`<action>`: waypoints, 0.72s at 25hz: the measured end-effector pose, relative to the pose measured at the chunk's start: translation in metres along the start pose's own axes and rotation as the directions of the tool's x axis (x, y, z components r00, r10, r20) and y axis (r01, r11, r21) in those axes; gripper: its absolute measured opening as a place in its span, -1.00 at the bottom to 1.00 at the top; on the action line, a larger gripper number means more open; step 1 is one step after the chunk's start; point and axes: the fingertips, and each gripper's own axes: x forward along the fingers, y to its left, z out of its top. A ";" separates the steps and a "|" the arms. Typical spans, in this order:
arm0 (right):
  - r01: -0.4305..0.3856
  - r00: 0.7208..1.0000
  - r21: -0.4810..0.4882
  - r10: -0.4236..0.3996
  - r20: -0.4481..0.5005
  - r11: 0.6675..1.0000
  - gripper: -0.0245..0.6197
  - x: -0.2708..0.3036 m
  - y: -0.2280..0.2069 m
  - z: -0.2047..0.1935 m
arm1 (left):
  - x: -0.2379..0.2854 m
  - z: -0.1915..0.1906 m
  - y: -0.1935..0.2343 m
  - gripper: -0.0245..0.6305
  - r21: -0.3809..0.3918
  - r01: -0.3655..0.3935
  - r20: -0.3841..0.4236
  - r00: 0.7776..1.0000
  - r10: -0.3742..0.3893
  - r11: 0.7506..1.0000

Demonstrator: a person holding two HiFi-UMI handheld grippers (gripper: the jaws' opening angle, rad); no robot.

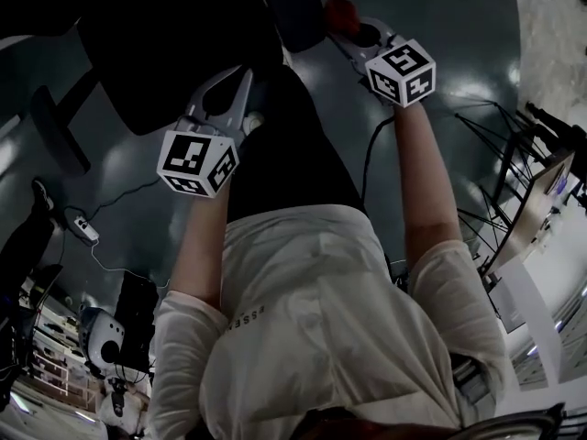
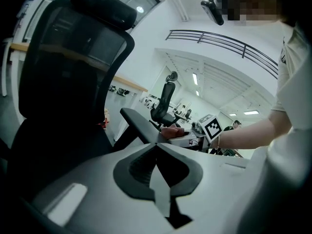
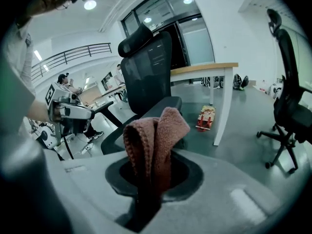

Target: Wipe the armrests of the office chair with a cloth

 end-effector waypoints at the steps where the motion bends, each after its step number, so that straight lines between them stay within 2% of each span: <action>1: 0.017 1.000 0.008 -0.017 -0.001 1.000 -0.77 -0.003 0.004 -0.004 | -0.005 -0.003 -0.002 -0.87 0.002 0.003 0.000 1.000 -0.003 1.000; 6: 0.114 0.993 0.101 -0.116 0.008 0.988 -0.77 -0.007 0.025 -0.023 | -0.029 -0.021 -0.011 -0.87 0.005 0.012 -0.004 1.000 -0.012 1.000; 11: 0.229 0.971 0.225 -0.239 0.018 0.947 -0.77 -0.005 0.040 -0.027 | -0.056 -0.036 -0.008 -0.87 -0.010 0.000 -0.001 1.000 0.000 1.000; 18: 0.208 0.976 0.271 -0.218 0.004 0.940 -0.77 0.011 0.089 -0.023 | -0.085 -0.044 0.006 -0.87 -0.030 -0.027 0.022 0.999 0.028 0.999</action>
